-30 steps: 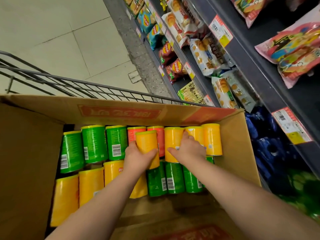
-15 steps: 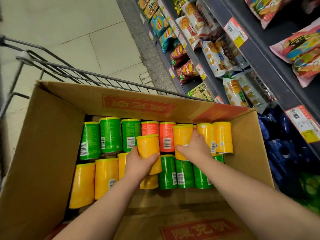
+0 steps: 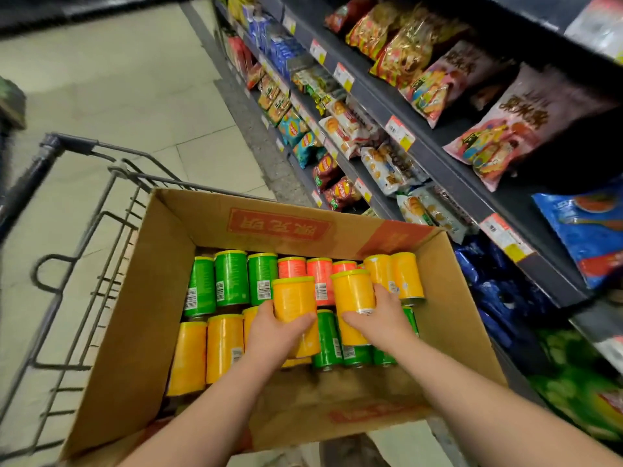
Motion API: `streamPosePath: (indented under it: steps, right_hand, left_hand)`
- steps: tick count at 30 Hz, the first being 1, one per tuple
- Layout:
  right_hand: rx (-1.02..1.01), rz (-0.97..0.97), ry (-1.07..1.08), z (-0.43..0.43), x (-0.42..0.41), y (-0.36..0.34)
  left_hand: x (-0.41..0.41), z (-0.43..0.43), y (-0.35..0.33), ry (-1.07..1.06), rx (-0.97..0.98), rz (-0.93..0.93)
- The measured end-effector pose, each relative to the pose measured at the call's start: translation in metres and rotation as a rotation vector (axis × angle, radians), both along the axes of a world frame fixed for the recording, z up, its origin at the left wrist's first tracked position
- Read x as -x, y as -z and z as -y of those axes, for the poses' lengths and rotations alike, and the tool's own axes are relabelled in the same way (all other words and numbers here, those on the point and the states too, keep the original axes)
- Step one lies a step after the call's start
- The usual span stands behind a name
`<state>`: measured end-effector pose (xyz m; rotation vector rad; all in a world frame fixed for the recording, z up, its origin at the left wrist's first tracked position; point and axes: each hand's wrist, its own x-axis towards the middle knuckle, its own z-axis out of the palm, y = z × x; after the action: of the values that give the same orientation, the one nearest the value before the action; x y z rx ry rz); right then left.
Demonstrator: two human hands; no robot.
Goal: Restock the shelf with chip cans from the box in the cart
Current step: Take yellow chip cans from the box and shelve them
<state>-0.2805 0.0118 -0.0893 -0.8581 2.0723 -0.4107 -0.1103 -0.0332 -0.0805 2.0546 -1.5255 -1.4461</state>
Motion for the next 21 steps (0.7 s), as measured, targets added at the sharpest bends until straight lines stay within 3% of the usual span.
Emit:
streamPosePath:
  steps: [11,21]
  right_hand:
    - [0.194,-0.010,0.145,-0.084,-0.027,-0.074]
    - [0.287,-0.056,0.297,-0.170,-0.051,-0.100]
  left_hand:
    - [-0.022,-0.060,-0.059,0.137,0.130,-0.132]
    - [-0.029,-0.122,-0.079,0.283,0.177,-0.265]
